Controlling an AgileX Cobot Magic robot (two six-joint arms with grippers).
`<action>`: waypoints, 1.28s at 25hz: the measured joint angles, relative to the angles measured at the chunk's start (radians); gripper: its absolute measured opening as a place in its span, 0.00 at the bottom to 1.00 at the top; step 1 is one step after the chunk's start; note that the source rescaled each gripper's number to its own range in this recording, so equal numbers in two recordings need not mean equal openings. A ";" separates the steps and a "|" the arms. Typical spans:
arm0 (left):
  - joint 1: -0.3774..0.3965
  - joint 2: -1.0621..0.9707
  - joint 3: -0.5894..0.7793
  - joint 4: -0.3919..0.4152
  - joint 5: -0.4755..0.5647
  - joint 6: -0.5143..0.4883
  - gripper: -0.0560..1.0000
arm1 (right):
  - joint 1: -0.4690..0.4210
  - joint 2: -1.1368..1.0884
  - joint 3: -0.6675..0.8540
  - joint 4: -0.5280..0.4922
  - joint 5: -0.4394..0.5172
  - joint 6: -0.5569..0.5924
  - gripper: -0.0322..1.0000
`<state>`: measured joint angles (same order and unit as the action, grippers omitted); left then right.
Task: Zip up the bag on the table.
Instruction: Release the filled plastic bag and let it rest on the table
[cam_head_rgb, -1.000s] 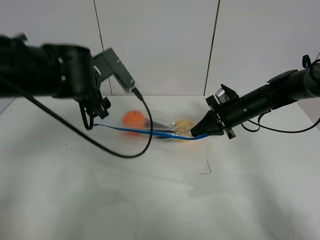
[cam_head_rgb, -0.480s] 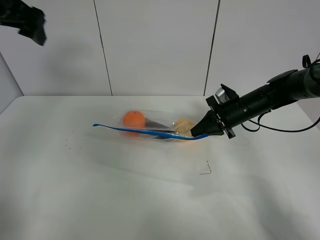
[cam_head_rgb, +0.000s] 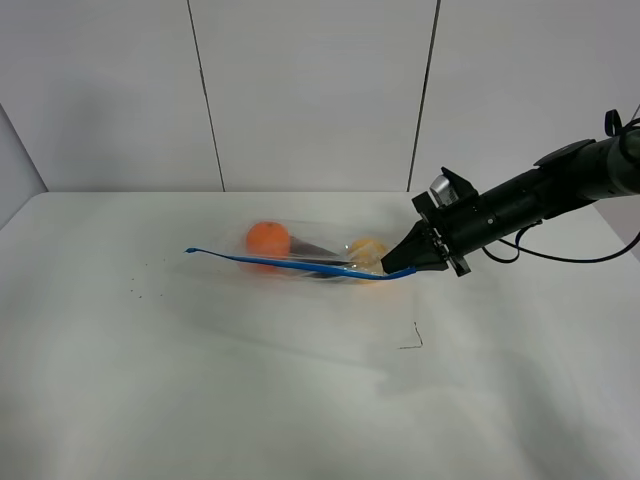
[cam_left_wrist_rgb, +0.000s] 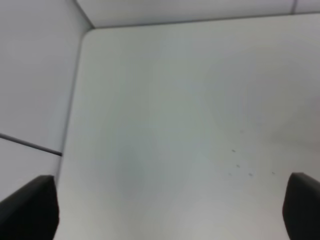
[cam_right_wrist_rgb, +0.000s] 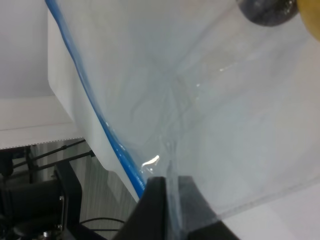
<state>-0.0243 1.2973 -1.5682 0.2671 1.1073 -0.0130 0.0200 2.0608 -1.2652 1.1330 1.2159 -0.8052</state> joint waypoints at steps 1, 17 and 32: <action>0.000 -0.023 0.025 -0.007 -0.001 0.000 1.00 | 0.000 0.000 0.000 0.000 0.000 -0.001 0.03; 0.000 -0.594 0.597 -0.022 -0.385 -0.016 1.00 | 0.000 0.000 0.000 0.000 0.000 -0.006 0.03; 0.000 -1.078 0.870 -0.055 -0.301 -0.054 1.00 | 0.000 0.000 0.000 0.000 0.000 -0.007 0.03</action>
<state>-0.0243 0.2190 -0.6980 0.2117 0.8062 -0.0674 0.0200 2.0608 -1.2652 1.1330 1.2159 -0.8122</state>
